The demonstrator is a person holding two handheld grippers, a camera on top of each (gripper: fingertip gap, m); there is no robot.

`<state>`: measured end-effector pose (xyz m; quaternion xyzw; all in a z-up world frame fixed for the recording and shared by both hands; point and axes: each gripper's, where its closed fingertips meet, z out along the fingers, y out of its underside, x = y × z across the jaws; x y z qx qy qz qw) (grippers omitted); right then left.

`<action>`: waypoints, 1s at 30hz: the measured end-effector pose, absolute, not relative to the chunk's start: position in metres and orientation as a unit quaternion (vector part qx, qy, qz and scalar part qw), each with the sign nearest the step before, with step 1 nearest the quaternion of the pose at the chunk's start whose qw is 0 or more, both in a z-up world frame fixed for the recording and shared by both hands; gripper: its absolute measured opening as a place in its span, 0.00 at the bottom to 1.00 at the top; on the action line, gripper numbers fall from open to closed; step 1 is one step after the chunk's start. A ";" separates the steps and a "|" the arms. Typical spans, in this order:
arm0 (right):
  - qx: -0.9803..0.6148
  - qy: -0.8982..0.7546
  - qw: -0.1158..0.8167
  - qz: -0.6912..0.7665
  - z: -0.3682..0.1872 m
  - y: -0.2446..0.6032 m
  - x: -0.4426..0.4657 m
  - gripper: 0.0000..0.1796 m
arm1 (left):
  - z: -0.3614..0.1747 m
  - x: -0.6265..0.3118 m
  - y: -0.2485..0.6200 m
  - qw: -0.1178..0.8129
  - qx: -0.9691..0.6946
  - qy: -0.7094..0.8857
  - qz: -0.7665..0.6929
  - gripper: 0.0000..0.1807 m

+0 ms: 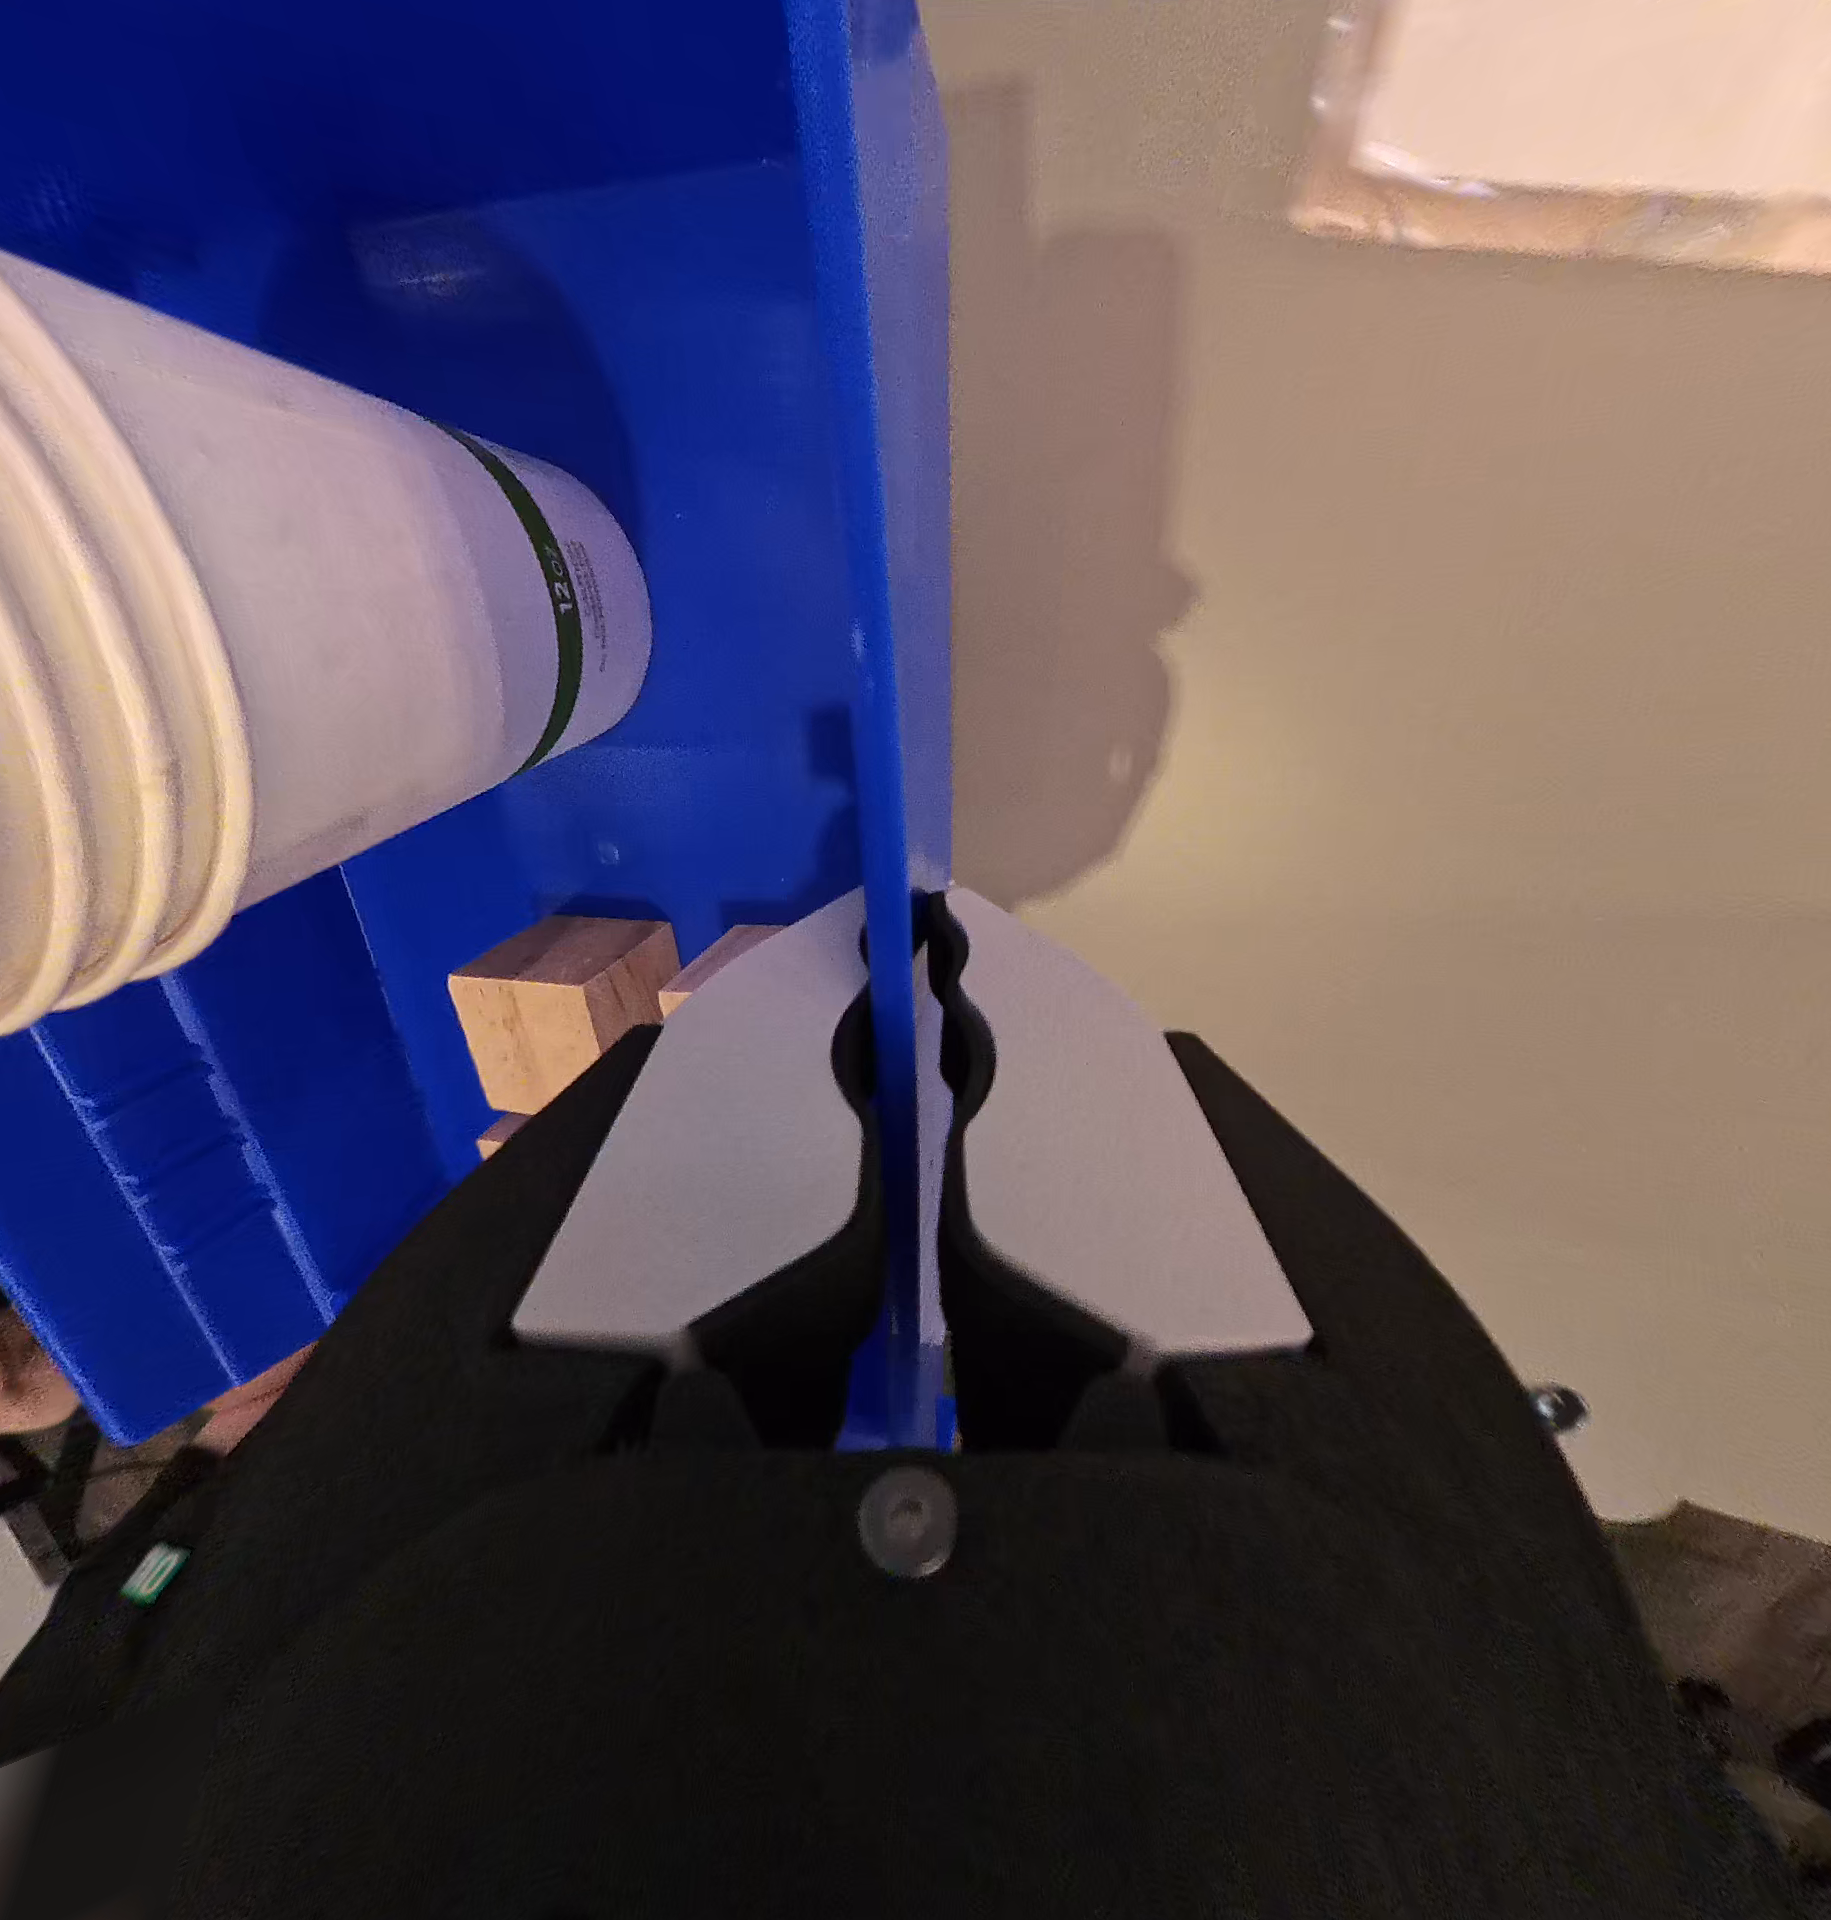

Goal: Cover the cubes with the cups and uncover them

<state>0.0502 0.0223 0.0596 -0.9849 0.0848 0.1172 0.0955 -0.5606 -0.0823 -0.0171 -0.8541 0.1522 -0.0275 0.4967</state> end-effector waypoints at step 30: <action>-0.950 -0.223 0.055 0.210 -0.042 0.181 -0.527 0.05 | -0.017 -0.774 -0.203 0.510 -0.851 -0.094 0.084 0.29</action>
